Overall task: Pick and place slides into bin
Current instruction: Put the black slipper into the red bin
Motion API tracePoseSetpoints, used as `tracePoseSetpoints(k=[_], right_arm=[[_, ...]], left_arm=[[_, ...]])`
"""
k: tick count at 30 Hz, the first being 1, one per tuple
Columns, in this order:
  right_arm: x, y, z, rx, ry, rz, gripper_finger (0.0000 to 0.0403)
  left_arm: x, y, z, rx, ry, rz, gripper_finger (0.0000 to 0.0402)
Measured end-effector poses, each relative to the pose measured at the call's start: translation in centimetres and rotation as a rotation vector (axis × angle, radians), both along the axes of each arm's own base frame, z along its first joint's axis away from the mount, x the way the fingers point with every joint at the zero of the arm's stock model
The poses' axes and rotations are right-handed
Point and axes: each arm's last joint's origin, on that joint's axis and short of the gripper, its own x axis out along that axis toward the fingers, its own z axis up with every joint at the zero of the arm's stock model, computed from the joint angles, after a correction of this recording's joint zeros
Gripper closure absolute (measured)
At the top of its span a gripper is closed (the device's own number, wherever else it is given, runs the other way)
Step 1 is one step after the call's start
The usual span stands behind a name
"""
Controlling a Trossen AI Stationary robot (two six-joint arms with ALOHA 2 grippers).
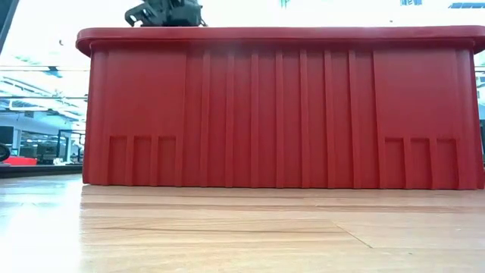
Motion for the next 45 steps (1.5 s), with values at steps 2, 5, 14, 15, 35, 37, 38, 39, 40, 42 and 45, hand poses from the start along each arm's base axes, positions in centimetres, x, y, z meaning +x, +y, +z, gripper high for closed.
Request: tracePoseSetpoints(k=[2, 5, 14, 15, 35, 37, 38, 39, 40, 42, 45], right_arm=[[0.0, 0.0, 0.0, -0.001, 0.004, 0.000, 0.0236], [0.0, 0.0, -0.1, -0.005, 0.007, -0.001, 0.0236], [0.1, 0.0, -0.2, -0.027, 0.023, -0.007, 0.0236], [0.1, 0.0, -0.3, -0.027, 0.028, -0.007, 0.0236], [0.2, 0.0, -0.6, -0.031, 0.063, -0.007, 0.0236], [0.2, 0.0, -0.6, -0.032, 0.064, -0.007, 0.0236], [0.2, 0.0, -0.6, -0.032, 0.064, -0.007, 0.0236], [0.2, 0.0, -0.6, -0.032, 0.063, -0.007, 0.0236], [0.2, 0.0, -0.6, -0.032, 0.063, -0.008, 0.0236], [0.2, 0.0, -0.6, -0.032, 0.063, -0.008, 0.0236], [0.2, 0.0, -0.6, -0.031, 0.063, -0.007, 0.0236]], left_arm=[[0.5, 0.5, -0.8, -0.012, 0.019, -0.011, 0.0399], [1.3, 1.1, -2.0, -0.021, 0.048, -0.024, 0.0396], [3.4, 2.9, -5.1, -0.031, 0.090, -0.023, 0.0399], [3.5, 3.0, -5.5, -0.043, 0.105, -0.021, 0.0399], [3.9, 4.2, -7.4, -0.120, 0.124, 0.000, 0.0399], [3.8, 4.3, -7.5, -0.132, 0.117, 0.005, 0.0398], [3.7, 4.3, -7.7, -0.139, 0.117, 0.006, 0.0396], [3.7, 4.3, -7.9, -0.147, 0.123, 0.004, 0.0396], [3.6, 4.3, -8.3, -0.156, 0.133, 0.005, 0.0397], [3.2, 4.2, -9.1, -0.180, 0.160, 0.013, 0.0399], [2.9, 4.1, -10.3, -0.204, 0.191, 0.018, 0.0396]])
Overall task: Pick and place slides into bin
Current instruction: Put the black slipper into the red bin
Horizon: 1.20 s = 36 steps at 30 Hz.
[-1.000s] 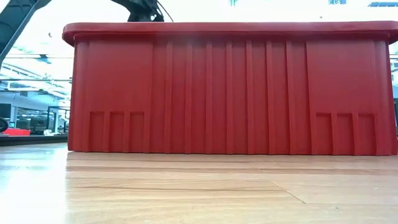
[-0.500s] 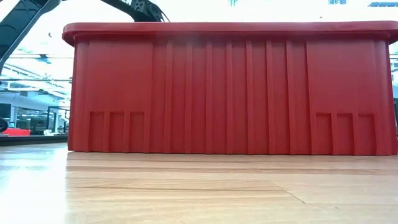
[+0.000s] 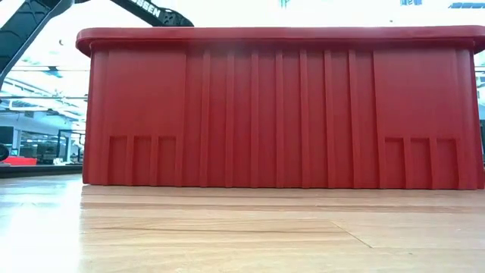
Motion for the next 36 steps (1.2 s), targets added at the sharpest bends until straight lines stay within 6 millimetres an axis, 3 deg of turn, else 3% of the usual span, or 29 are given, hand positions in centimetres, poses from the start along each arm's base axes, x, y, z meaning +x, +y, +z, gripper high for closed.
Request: tracePoseSetpoints(k=[8, 20, 29, 36], right_arm=[[0.00, 0.00, 0.00, 0.001, 0.000, 0.000, 0.0236], [0.00, 0.00, 0.00, 0.003, 0.000, 0.001, 0.0236], [0.00, 0.00, 0.00, 0.028, 0.001, 0.007, 0.0236], [-0.01, 0.05, 0.04, 0.028, -0.002, 0.008, 0.0236]], left_arm=[[-0.05, -0.29, -0.98, -0.019, 0.013, 0.010, 0.0393], [0.51, 0.16, -1.16, 0.083, -0.016, -0.023, 0.0385], [0.57, 0.15, -1.14, 0.060, -0.013, 0.032, 0.0381], [0.54, 0.04, -1.09, 0.040, -0.001, 0.066, 0.0332]])
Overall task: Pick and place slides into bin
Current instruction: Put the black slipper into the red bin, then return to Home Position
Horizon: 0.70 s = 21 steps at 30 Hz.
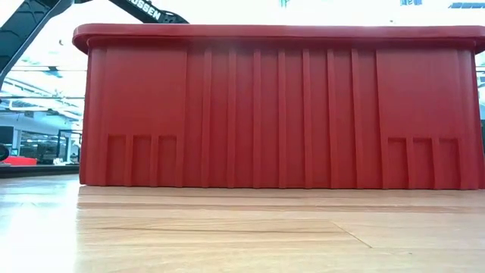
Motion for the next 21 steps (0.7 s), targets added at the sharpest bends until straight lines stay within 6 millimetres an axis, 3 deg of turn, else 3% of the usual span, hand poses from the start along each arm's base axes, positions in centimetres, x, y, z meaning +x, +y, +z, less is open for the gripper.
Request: tracePoseSetpoints(k=[11, 21], right_arm=[[0.0, 0.0, 0.0, -0.001, 0.003, 0.000, 0.0236], [0.0, 0.0, 0.0, -0.001, 0.004, 0.000, 0.0236]], left_arm=[[1.0, -0.6, 1.1, 0.110, 0.067, 0.042, 0.0216], [2.0, 0.8, 6.4, 0.443, 0.004, 0.136, 0.0199]])
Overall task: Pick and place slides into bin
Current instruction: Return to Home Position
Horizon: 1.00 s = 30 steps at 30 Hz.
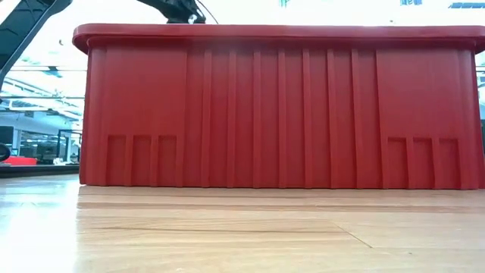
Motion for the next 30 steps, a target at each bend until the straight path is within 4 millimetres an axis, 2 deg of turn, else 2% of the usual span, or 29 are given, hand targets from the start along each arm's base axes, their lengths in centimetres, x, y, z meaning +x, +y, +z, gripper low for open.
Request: tracePoseSetpoints(k=[9, 17, 21, 30], right_arm=[[-0.1, 0.0, 0.5, 0.012, -0.053, 0.007, 0.0236], [-0.5, 0.0, 1.5, 0.006, -0.165, 0.005, 0.0236], [-0.6, 0.0, 1.7, 0.006, -0.185, 0.004, 0.0236], [-0.6, 0.0, 1.8, 0.053, -0.193, 0.020, 0.0236]], left_arm=[[0.3, 0.3, 5.6, 0.132, -0.175, 0.125, 0.0199], [-1.1, -1.0, 11.1, 0.119, -0.331, 0.246, 0.0199], [-3.0, -3.2, 14.4, 0.103, -0.465, 0.270, 0.0199], [-9.4, -10.4, 22.4, 0.124, -0.880, 0.285, 0.0199]])
